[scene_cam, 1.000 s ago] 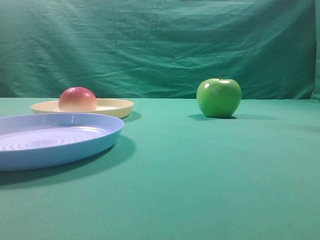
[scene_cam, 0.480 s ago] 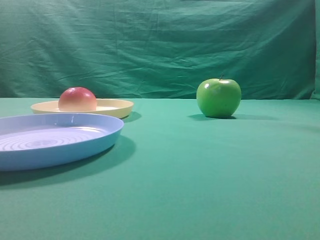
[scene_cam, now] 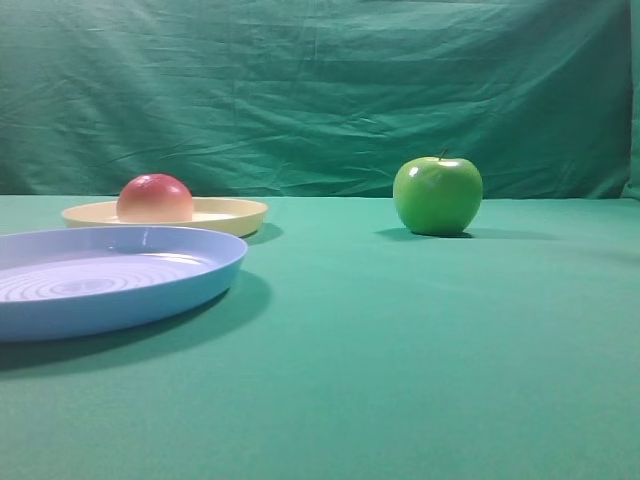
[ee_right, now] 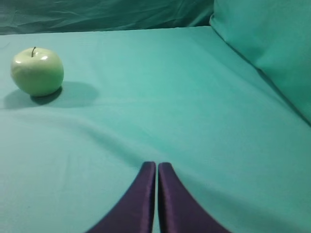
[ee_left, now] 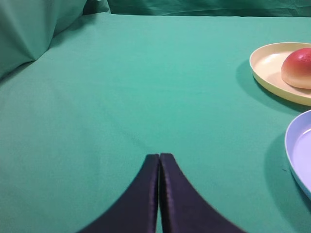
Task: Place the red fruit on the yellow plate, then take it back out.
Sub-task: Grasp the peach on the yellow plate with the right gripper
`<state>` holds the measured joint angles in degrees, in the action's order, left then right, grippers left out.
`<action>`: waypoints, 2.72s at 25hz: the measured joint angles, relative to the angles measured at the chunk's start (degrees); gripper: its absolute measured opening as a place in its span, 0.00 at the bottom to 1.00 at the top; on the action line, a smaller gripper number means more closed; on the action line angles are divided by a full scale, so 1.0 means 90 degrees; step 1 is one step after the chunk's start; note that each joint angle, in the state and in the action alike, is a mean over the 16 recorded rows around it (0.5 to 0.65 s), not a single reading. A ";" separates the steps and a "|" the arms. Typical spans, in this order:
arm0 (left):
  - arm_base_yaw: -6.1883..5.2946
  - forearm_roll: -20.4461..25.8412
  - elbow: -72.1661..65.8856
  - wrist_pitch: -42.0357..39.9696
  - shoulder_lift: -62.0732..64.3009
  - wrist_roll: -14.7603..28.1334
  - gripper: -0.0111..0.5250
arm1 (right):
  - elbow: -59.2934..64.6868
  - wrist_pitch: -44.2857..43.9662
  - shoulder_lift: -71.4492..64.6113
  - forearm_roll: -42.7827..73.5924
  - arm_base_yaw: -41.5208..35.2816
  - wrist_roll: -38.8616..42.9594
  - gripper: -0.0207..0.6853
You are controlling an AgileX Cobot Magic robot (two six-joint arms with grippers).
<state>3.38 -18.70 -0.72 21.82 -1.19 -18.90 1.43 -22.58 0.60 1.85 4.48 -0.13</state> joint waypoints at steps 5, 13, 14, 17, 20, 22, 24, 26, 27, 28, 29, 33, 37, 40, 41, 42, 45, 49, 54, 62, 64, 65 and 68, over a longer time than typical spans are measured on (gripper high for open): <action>0.0000 0.0000 0.0000 0.0000 0.0000 -0.0002 0.02 | -0.0034 -0.0061 -0.0007 -0.0334 0.0021 -0.0350 0.03; 0.0000 0.0000 0.0000 0.0000 0.0000 -0.0008 0.02 | -0.0676 -0.0463 -0.0453 -0.0667 0.0101 -0.0603 0.03; 0.0000 0.0000 0.0000 0.0000 0.0000 -0.0009 0.02 | -0.0823 -0.0534 -0.0566 -0.0689 0.0135 -0.0608 0.03; 0.0000 0.0000 0.0000 0.0000 0.0000 -0.0011 0.02 | -0.1352 -0.0755 -0.0999 -0.0751 0.0281 -0.0618 0.03; 0.0000 0.0000 0.0000 0.0000 0.0000 -0.0012 0.02 | -0.1996 -0.0968 -0.1576 -0.0845 0.0490 -0.0690 0.03; 0.0000 0.0000 0.0000 0.0000 0.0000 -0.0012 0.02 | -0.2464 -0.1104 -0.2017 -0.0937 0.0662 -0.0800 0.03; 0.0000 0.0000 0.0000 0.0000 0.0000 -0.0012 0.02 | -0.2937 -0.1242 -0.2485 -0.1034 0.0849 -0.0928 0.03; 0.0000 0.0000 0.0000 0.0000 0.0000 -0.0012 0.02 | -0.3399 -0.1384 -0.2964 -0.1136 0.1029 -0.1065 0.03; 0.0000 0.0000 0.0000 0.0000 0.0000 -0.0012 0.02 | -0.3624 -0.1457 -0.3209 -0.1191 0.1112 -0.1133 0.03; 0.0000 0.0000 0.0000 0.0000 0.0000 -0.0012 0.02 | -0.3841 -0.1533 -0.3454 -0.1248 0.1189 -0.1202 0.03; 0.0000 0.0000 0.0000 0.0000 0.0000 -0.0012 0.02 | -0.4055 -0.1614 -0.3699 -0.1307 0.1259 -0.1271 0.03; 0.0000 0.0000 0.0000 0.0000 0.0000 -0.0012 0.02 | -0.4850 -0.1970 -0.4673 -0.1586 0.1467 -0.1543 0.03; 0.0000 0.0000 0.0000 0.0000 0.0000 -0.0012 0.02 | -0.5520 -0.2271 -0.5602 -0.1931 0.1562 -0.1709 0.03; 0.0000 0.0000 0.0000 0.0000 0.0000 -0.0012 0.02 | -0.5939 -0.2482 -0.6255 -0.2192 0.1577 -0.1826 0.03; 0.0000 0.0000 0.0000 0.0000 0.0000 -0.0012 0.02 | -0.6072 -0.2553 -0.6463 -0.2273 0.1577 -0.1896 0.03; 0.0000 0.0000 0.0000 0.0000 0.0000 -0.0012 0.02 | -0.6204 -0.2623 -0.6667 -0.2351 0.1578 -0.1979 0.03; 0.0000 0.0000 0.0000 0.0000 0.0000 -0.0012 0.02 | -0.6628 -0.2807 -0.7265 -0.2574 0.1580 -0.2258 0.03; 0.0000 0.0000 0.0000 0.0000 0.0000 -0.0012 0.02 | -0.7321 -0.3038 -0.8088 -0.2780 0.1633 -0.2643 0.03; 0.0000 0.0000 0.0000 0.0000 0.0000 -0.0012 0.02 | -0.8469 -0.3432 -0.9210 -0.2598 0.1915 -0.3007 0.03; 0.0000 0.0000 0.0000 0.0000 0.0000 -0.0012 0.02 | -1.0686 -0.3932 -1.1179 -0.1894 0.2702 -0.2864 0.03; 0.0000 0.0000 0.0000 0.0000 0.0000 -0.0012 0.02 | -1.1203 -0.4012 -1.1644 -0.1725 0.2922 -0.2783 0.03; 0.0000 0.0000 0.0000 0.0000 0.0000 -0.0012 0.02 | -1.1452 -0.4044 -1.1866 -0.1653 0.3030 -0.2745 0.03; 0.0000 0.0000 0.0000 0.0000 0.0000 -0.0012 0.02 | -1.2135 -0.4107 -1.2494 -0.1517 0.3324 -0.2665 0.03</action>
<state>3.38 -18.70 -0.72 21.82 -1.19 -19.00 -107.78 -59.55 -111.84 -11.81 34.39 -24.12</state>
